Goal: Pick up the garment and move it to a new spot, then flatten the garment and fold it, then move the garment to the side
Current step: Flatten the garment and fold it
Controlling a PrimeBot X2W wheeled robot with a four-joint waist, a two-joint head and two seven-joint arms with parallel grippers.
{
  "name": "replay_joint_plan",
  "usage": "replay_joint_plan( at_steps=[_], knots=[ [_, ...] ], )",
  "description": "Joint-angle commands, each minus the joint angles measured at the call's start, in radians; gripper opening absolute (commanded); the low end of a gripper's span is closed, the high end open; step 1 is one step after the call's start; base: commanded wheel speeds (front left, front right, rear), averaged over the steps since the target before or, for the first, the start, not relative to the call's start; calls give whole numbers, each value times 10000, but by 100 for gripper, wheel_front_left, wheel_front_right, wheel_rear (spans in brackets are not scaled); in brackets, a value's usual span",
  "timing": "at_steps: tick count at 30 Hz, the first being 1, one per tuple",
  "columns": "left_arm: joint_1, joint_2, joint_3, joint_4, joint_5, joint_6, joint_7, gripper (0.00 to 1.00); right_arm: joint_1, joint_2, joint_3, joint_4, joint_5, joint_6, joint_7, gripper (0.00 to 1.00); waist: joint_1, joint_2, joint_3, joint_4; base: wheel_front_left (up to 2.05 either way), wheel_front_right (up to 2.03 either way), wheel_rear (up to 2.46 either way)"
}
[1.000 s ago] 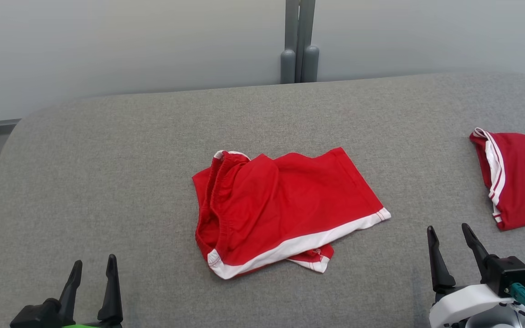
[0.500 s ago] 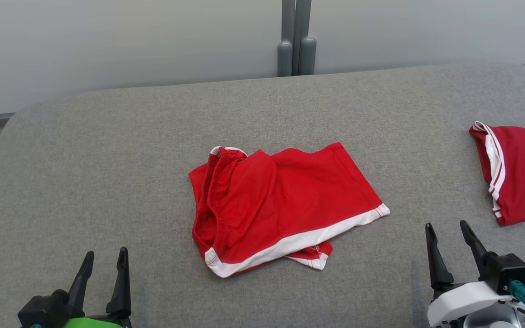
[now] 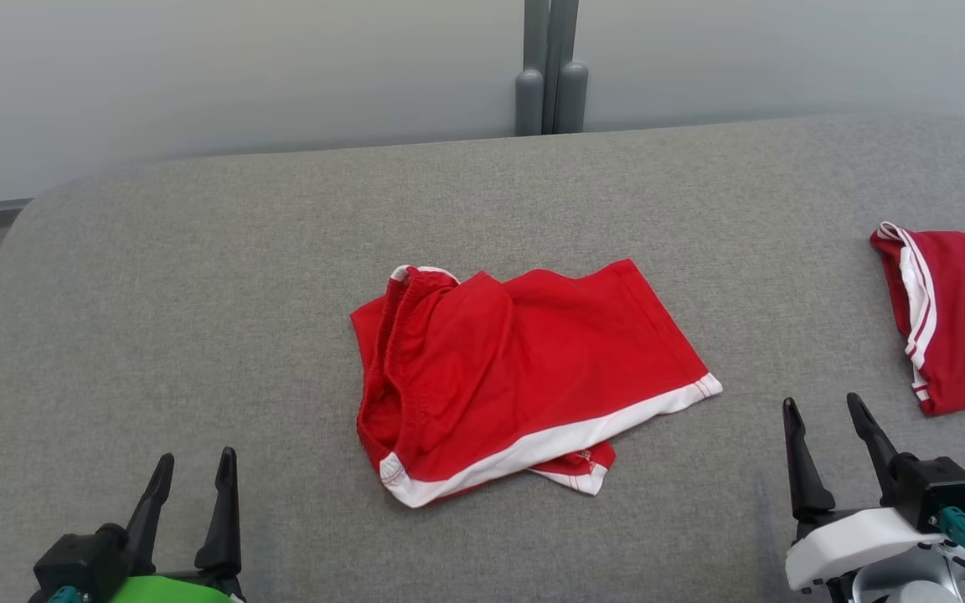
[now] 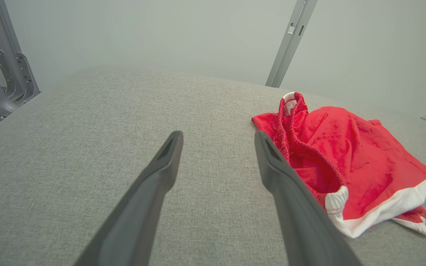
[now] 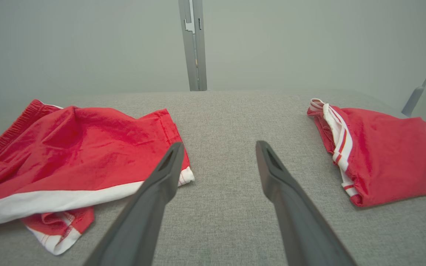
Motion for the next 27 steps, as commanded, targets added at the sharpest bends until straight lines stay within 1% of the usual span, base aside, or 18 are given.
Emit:
replay_joint_plan(
  at_steps=[1, 2, 3, 5, 6, 8, 10, 15, 17, 19, 22, 27],
  knots=[
    [-187, 65, -17, -46, -25, -27, -45, 100, -135, -29, -2, -30, 98, -7, -26, 100, 0, 0, 31, 10, 0, 0, 0],
    [-265, 150, -301, -28, -125, -27, -43, 100, -244, -111, 157, 243, 318, -7, -26, 100, 0, 0, 110, 22, 0, 0, 0],
    [-265, 150, -301, -28, -125, -27, -43, 100, -244, -111, 157, 243, 318, -7, -26, 100, 0, 0, 110, 22, 0, 0, 0],
    [-482, 318, -688, -68, -263, -28, 298, 100, -553, -488, 480, 675, 467, -10, -4, 100, 0, 0, 228, 32, 0, 0, 0],
    [-613, 373, -841, -129, -374, -28, 599, 100, -819, -654, 649, 834, 599, -9, 187, 100, 0, 0, 298, 31, 0, 0, 0],
    [-835, 531, -1056, -258, -527, -28, 1431, 100, -1341, -1112, 1228, 984, 838, -4, 883, 100, 0, 0, 452, 21, 0, 0, 0],
    [-1040, 455, -1269, -649, -791, -9, 2357, 100, -1815, -1672, 1816, 895, 1160, -4, 1673, 100, 0, 0, 587, 18, 0, 0, 0],
    [-1216, 520, -1774, -2229, -1119, 242, 4379, 100, -2768, -2928, 3190, 477, 2124, -4, 3676, 100, 0, 0, 930, 23, 0, 0, 0],
    [-1117, 591, -1963, -2819, -1243, 325, 5056, 100, -2976, -3286, 3549, 350, 2454, -4, 4312, 100, 0, 0, 1059, 45, 0, 0, 0],
    [-1019, 676, -2105, -3341, -1314, 423, 5657, 100, -3168, -3577, 3840, 222, 2755, -4, 4857, 100, 0, 0, 1220, 62, 0, 0, 0],
    [-977, 850, -2235, -3913, -1352, 536, 6261, 100, -3371, -3832, 4121, 184, 3093, -6, 5336, 100, 0, 0, 1467, 88, 0, 0, 0],
    [-1040, 950, -2324, -4198, -1426, 669, 6746, 100, -3748, -3925, 4510, 438, 3308, -6, 5569, 100, 0, 0, 1797, 119, 0, 0, 0]
  ],
)
